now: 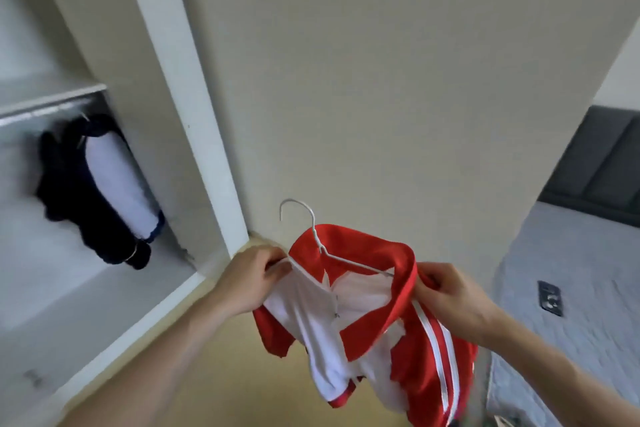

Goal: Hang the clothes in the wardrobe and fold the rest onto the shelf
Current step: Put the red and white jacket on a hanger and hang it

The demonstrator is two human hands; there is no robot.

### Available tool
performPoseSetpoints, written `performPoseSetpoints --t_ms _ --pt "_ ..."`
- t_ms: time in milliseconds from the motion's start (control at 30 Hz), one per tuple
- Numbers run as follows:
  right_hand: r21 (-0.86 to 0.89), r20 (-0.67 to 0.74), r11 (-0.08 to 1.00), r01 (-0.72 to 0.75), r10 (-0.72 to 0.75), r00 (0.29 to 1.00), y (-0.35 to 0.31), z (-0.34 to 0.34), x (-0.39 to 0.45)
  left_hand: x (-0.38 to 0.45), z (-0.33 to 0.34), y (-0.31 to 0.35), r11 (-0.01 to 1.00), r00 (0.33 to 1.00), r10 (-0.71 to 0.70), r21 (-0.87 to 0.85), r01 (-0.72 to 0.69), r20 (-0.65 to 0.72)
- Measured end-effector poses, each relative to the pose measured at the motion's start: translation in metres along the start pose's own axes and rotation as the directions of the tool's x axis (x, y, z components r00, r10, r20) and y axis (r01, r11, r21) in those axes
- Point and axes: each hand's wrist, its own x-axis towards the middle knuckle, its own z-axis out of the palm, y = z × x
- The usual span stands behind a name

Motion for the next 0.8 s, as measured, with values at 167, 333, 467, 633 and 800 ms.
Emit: performPoseSetpoints --t_ms 167,333,467,633,800 --pt "0.016 0.052 0.999 0.051 -0.052 0.997 -0.079 0.081 0.07 -0.021 -0.066 -0.098 0.986 0.982 -0.165 -0.04 0.162 -0.09" --pt "0.061 0.081 0.994 0.088 -0.092 0.992 -0.16 0.164 0.123 -0.032 -0.132 -0.197 0.966 0.949 -0.256 -0.09 0.243 -0.185" --pt "0.118 0.115 0.986 0.116 -0.13 0.985 -0.213 0.22 0.159 -0.046 -0.178 -0.262 0.955 0.921 -0.297 -0.083 0.286 -0.251" --pt "0.143 0.22 0.976 0.164 -0.192 0.956 -0.272 0.28 0.208 -0.056 -0.233 -0.325 0.927 0.876 -0.37 -0.056 0.372 -0.309" --pt "0.172 0.3 0.961 0.215 -0.259 0.918 -0.325 0.334 0.266 -0.053 -0.273 -0.385 0.868 0.805 -0.458 0.005 0.496 -0.377"
